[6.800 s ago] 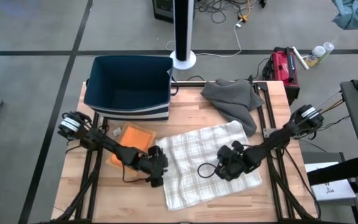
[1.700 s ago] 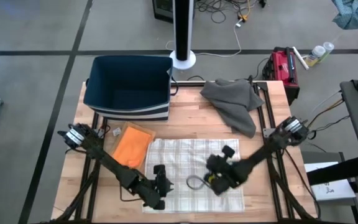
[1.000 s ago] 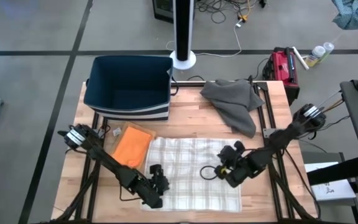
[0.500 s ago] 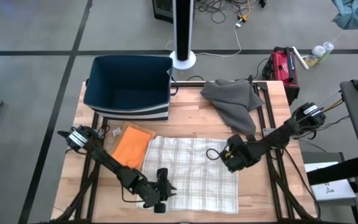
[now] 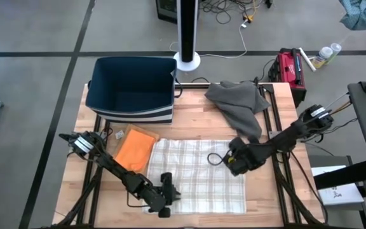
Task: Fold towel
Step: Fold the white patterned kitchen towel
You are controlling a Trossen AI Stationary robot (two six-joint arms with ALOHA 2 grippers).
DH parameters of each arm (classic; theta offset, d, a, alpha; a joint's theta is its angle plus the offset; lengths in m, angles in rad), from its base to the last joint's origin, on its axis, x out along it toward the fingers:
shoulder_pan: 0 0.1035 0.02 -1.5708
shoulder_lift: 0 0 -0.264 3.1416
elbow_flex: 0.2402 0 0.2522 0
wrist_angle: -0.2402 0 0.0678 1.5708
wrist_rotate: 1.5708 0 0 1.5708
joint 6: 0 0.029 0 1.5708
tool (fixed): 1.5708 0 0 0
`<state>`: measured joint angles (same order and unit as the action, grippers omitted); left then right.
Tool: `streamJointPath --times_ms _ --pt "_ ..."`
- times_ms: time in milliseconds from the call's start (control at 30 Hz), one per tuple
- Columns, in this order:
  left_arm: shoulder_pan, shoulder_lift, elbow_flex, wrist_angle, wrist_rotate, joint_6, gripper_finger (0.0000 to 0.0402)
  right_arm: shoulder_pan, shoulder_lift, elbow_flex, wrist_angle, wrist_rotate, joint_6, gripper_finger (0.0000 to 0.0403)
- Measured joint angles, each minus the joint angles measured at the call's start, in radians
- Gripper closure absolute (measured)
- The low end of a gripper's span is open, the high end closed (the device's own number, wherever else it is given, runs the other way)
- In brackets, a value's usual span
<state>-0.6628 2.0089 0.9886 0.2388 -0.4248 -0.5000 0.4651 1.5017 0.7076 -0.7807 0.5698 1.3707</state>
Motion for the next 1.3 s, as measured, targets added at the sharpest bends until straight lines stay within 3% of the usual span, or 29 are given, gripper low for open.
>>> streamJointPath --times_ms 200,433,600,800,1000,1133,1200,1300 --pt "0.014 -0.041 0.011 0.004 -0.153 0.048 0.0319 0.149 0.021 0.07 0.197 0.273 -0.093 0.0403" --pt "0.097 -0.044 0.003 0.018 -0.417 -0.033 0.0324 0.163 0.149 0.067 0.449 0.365 -0.239 0.0403" --pt "0.178 -0.045 -0.009 0.016 -0.365 -0.023 0.0338 0.161 0.303 0.066 0.661 0.374 -0.477 0.0403" --pt "0.244 -0.046 -0.055 0.012 -0.342 -0.018 0.0395 0.14 0.439 0.07 0.749 0.384 -0.458 0.0403" --pt "0.269 -0.046 -0.156 0.01 -0.396 -0.121 0.0395 0.177 0.425 0.065 0.739 0.423 -0.427 0.0403" --pt "0.27 -0.047 -0.208 0.062 -0.44 -0.172 0.0399 0.232 0.369 0.062 0.738 0.557 -0.441 0.0403" --pt "0.27 -0.047 -0.227 0.126 -0.437 -0.161 0.0396 0.248 0.361 0.055 0.736 0.609 -0.406 0.0403" --pt "0.27 -0.046 -0.231 0.211 -0.392 -0.132 0.0397 0.261 0.379 0.031 0.744 0.59 -0.332 0.0403"
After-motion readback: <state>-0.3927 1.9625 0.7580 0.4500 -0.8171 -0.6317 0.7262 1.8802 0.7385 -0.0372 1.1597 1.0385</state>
